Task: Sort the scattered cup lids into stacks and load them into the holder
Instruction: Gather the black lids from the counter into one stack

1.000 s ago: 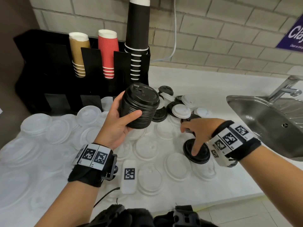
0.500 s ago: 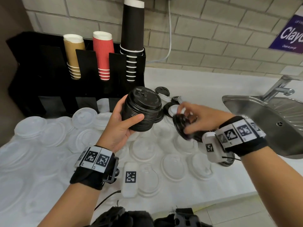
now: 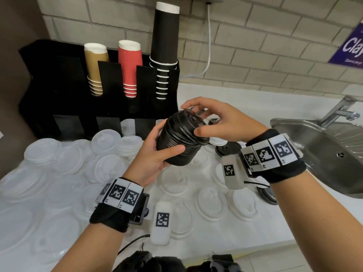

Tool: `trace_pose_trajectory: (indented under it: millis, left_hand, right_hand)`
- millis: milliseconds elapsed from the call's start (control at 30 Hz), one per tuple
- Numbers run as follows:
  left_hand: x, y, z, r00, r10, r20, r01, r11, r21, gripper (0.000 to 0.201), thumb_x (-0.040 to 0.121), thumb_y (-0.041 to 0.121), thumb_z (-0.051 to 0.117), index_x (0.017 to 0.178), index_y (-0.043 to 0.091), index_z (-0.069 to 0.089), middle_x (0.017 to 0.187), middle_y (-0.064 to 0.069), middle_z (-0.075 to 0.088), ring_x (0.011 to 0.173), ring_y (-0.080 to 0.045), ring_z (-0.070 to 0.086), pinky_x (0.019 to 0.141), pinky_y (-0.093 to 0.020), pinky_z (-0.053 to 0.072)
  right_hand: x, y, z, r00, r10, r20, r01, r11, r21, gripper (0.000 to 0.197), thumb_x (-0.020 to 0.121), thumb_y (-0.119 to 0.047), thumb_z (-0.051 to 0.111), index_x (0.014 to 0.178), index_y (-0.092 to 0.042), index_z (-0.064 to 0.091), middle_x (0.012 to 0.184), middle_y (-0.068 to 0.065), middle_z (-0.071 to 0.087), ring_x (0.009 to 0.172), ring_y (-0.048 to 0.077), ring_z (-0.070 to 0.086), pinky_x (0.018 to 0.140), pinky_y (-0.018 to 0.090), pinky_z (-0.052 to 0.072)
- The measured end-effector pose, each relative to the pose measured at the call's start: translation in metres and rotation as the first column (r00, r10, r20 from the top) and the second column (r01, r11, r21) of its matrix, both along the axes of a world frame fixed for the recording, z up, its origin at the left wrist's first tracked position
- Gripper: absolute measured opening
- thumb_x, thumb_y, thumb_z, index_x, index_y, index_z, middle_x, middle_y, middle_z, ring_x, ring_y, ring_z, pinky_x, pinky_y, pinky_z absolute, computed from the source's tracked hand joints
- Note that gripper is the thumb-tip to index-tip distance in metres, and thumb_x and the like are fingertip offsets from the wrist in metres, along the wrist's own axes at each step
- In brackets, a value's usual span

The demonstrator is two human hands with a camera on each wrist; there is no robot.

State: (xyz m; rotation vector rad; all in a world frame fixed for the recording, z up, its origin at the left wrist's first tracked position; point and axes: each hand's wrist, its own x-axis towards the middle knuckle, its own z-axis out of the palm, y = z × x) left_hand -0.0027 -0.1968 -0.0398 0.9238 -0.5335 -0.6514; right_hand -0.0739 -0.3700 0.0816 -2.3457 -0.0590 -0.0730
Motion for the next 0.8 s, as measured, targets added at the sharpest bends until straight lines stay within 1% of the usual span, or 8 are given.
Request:
trace_pose_trajectory:
  millis: [67, 167, 333, 500, 567, 667, 733, 800]
  left_hand:
    - [-0.0009, 0.0008, 0.0007, 1.0, -0.017, 0.016, 0.017, 1.0, 0.012, 0.068, 0.065, 0.01, 0.078, 0.124, 0.036, 0.056, 0.116, 0.006, 0.07, 0.109, -0.013, 0.066, 0.075, -0.026, 0.056]
    - [-0.0017, 0.0018, 0.0022, 1.0, -0.028, 0.011, 0.028, 0.999, 0.023, 0.071, 0.059, 0.015, 0.082, 0.121, 0.038, 0.057, 0.115, 0.005, 0.07, 0.109, -0.014, 0.066, 0.075, -0.026, 0.056]
    - [-0.0008, 0.0035, 0.0023, 1.0, -0.017, 0.008, 0.017, 1.0, 0.026, 0.066, 0.069, 0.004, 0.074, 0.125, 0.034, 0.056, 0.117, 0.003, 0.068, 0.109, -0.016, 0.067, 0.075, -0.027, 0.056]
    - [-0.0013, 0.0026, 0.0028, 1.0, -0.012, 0.0, 0.012, 1.0, 0.015, 0.067, 0.069, 0.004, 0.076, 0.126, 0.032, 0.055, 0.116, 0.003, 0.069, 0.108, -0.016, 0.067, 0.075, -0.027, 0.056]
    - [-0.0014, 0.0016, 0.003, 1.0, -0.012, 0.006, 0.012, 1.0, 0.015, 0.067, 0.071, 0.003, 0.077, 0.127, 0.033, 0.054, 0.116, 0.004, 0.069, 0.108, -0.016, 0.067, 0.075, -0.027, 0.056]
    - [-0.0017, -0.0007, 0.0013, 1.0, -0.011, 0.012, 0.011, 1.0, 0.019, 0.07, 0.071, 0.002, 0.073, 0.129, 0.034, 0.051, 0.117, 0.004, 0.069, 0.11, -0.016, 0.066, 0.077, -0.028, 0.056]
    - [-0.003, -0.0027, 0.0005, 1.0, -0.01, 0.022, 0.009, 1.0, 0.023, 0.072, 0.07, 0.002, 0.073, 0.13, 0.035, 0.05, 0.118, 0.005, 0.069, 0.112, -0.016, 0.065, 0.077, -0.028, 0.056]
    - [-0.0039, -0.0047, -0.0005, 1.0, -0.007, 0.026, 0.007, 1.0, 0.016, 0.071, 0.071, 0.001, 0.071, 0.13, 0.035, 0.05, 0.119, 0.005, 0.069, 0.111, -0.015, 0.065, 0.078, -0.027, 0.056]
  right_hand:
    - [0.0026, 0.0014, 0.0003, 1.0, 0.013, 0.004, -0.013, 1.0, -0.01, 0.049, 0.08, -0.011, 0.07, 0.119, -0.037, 0.058, 0.113, -0.008, 0.057, 0.092, 0.002, 0.054, 0.07, 0.005, 0.042]
    - [0.006, 0.0022, 0.0, 1.0, 0.023, -0.014, -0.024, 0.999, -0.036, 0.052, 0.08, -0.008, 0.068, 0.123, -0.035, 0.06, 0.118, -0.005, 0.057, 0.101, 0.008, 0.055, 0.068, 0.003, 0.04]
    - [0.0072, 0.0033, 0.0, 0.999, 0.047, -0.024, -0.049, 0.997, -0.061, 0.054, 0.078, -0.009, 0.07, 0.125, -0.033, 0.059, 0.117, -0.005, 0.055, 0.102, 0.008, 0.053, 0.068, 0.003, 0.04]
    - [0.0084, 0.0027, 0.0002, 0.999, 0.038, -0.002, -0.038, 0.996, -0.086, 0.054, 0.078, -0.013, 0.072, 0.125, -0.034, 0.058, 0.118, -0.004, 0.054, 0.104, 0.01, 0.053, 0.068, 0.003, 0.041]
    - [0.0079, 0.0025, 0.0009, 0.999, 0.037, -0.002, -0.037, 0.995, -0.09, 0.054, 0.078, -0.014, 0.073, 0.125, -0.035, 0.058, 0.118, -0.004, 0.053, 0.103, 0.009, 0.052, 0.069, 0.003, 0.041]
    - [0.007, 0.0033, 0.0013, 0.998, 0.057, -0.004, -0.057, 0.991, -0.121, 0.055, 0.077, -0.016, 0.075, 0.126, -0.034, 0.056, 0.115, -0.006, 0.05, 0.101, 0.007, 0.05, 0.069, 0.003, 0.04]
    - [0.005, 0.0038, 0.0025, 0.998, 0.067, -0.01, -0.067, 0.988, -0.136, 0.057, 0.076, -0.02, 0.077, 0.127, -0.034, 0.055, 0.115, -0.006, 0.049, 0.103, 0.007, 0.049, 0.07, 0.004, 0.04]
    - [0.0007, 0.001, 0.0055, 0.999, 0.04, -0.009, -0.041, 0.991, -0.126, 0.058, 0.075, -0.03, 0.078, 0.127, -0.038, 0.053, 0.117, -0.005, 0.048, 0.106, 0.007, 0.05, 0.073, 0.006, 0.04]
